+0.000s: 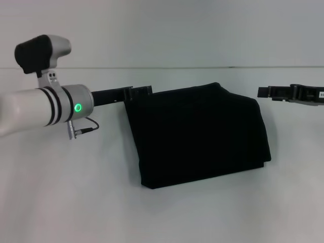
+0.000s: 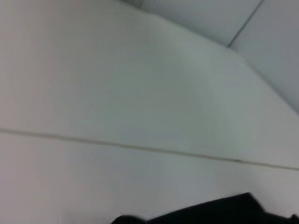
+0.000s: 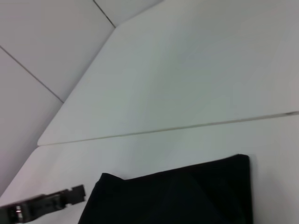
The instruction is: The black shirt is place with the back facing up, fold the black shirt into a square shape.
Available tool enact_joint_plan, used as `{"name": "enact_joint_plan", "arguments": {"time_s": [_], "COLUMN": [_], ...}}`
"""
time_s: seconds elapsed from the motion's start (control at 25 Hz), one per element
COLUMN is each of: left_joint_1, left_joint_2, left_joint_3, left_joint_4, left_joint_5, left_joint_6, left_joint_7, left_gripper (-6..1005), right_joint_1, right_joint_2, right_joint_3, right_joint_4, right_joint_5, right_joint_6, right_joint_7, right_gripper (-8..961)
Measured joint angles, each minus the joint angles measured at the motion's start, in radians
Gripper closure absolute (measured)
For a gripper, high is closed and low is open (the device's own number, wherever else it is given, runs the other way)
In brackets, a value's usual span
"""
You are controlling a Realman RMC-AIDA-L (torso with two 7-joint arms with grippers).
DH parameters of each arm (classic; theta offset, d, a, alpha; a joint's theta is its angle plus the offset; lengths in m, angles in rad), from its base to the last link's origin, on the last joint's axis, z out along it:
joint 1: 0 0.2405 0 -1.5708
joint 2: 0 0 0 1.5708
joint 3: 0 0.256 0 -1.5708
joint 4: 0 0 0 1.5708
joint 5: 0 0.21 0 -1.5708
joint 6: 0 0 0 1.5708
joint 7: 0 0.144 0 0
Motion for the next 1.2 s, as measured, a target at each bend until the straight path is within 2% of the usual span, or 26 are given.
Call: {"name": "enact_joint_plan", "arguments": {"time_s": [0.04,0.24,0.52,0.96,1.04,1.2], "left_joint_1": [-0.01,-0.031,-0.049,-0.063,-0.045,0.003], "left_joint_2": [0.004,0.001,-0.003,-0.004,-0.011,-0.041], "left_joint_3": [0.002,0.002,0.003,0.002,-0.002,-0.01], "left_joint_4": [-0.018,-0.042,-0.081,-0.112,-0.099,-0.037], "left_joint_5": [0.013,0.031,0.031,0.032,0.028,-0.011], "left_joint_6": [-0.02,-0.07,-0.13,-0.14,-0.139,-0.134], "left_joint_7": [-0.019,-0.049,-0.068,-0.062,-0.032,0.029], "left_gripper": [52,52,51,140,156,188], "right_joint_1": [0.003,0.006,0.008,0.011,0.011,0.009], "right_joint_2": [0.002,0.005,0.005,0.008,0.01,0.014], "right_joint_3": [0.0,0.001,0.0,-0.006,-0.006,-0.007], "right_joint_4": [0.0,0.0,0.0,0.0,0.0,0.002], "right_joint_5": [0.0,0.0,0.0,0.0,0.0,-0.001], "right_joint_6": [0.0,-0.001,-0.006,0.006,0.006,0.007], "right_joint_7": [-0.004,-0.021,-0.034,-0.038,-0.042,-0.05], "right_gripper": [198,272,270,271,271,270]}}
